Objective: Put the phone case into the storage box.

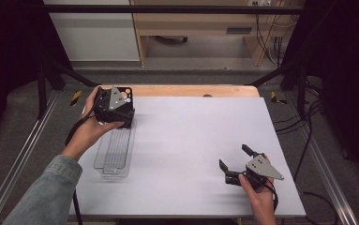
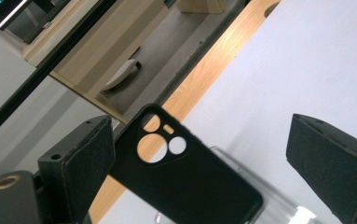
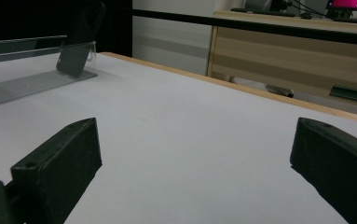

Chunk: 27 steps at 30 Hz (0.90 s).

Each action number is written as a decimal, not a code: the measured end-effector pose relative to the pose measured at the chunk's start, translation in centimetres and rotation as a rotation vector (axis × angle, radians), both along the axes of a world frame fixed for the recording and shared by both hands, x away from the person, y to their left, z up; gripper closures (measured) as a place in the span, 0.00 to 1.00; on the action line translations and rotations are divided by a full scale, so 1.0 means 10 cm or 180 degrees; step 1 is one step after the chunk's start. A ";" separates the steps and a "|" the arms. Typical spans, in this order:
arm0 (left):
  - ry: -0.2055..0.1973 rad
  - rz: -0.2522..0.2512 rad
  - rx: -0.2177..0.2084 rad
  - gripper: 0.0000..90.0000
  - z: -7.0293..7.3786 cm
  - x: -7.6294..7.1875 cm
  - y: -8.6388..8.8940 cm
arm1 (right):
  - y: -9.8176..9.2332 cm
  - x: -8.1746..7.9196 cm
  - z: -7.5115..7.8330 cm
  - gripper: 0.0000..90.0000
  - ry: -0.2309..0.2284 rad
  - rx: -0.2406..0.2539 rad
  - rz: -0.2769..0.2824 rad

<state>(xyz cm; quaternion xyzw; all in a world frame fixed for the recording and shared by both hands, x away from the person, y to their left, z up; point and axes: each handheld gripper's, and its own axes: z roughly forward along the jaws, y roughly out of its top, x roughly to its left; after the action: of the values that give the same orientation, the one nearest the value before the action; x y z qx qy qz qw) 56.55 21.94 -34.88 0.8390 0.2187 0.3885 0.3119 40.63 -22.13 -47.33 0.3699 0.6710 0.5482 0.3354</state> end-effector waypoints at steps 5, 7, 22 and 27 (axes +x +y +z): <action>0.0020 -0.0049 0.0017 0.08 0.02 -0.05 -0.10 | 0.00 0.00 0.00 0.02 -0.0005 0.0006 0.0006; 0.0013 -0.0065 0.0041 0.07 0.01 -0.06 -0.13 | 0.00 0.00 0.00 0.02 -0.0001 0.0014 0.0003; 0.0069 -0.0104 0.0090 0.07 -0.06 -0.14 -0.25 | -0.01 0.00 0.01 0.02 0.0000 0.0031 -0.0001; 0.0076 -0.0131 0.0087 0.07 -0.06 -0.18 -0.30 | -0.01 0.00 0.00 0.02 0.0010 0.0045 -0.0007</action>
<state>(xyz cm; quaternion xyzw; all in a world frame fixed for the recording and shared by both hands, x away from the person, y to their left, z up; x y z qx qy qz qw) 54.79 18.98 -35.45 0.8521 0.1997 0.3749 0.3058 40.62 -22.26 -47.30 0.3738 0.6672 0.5519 0.3323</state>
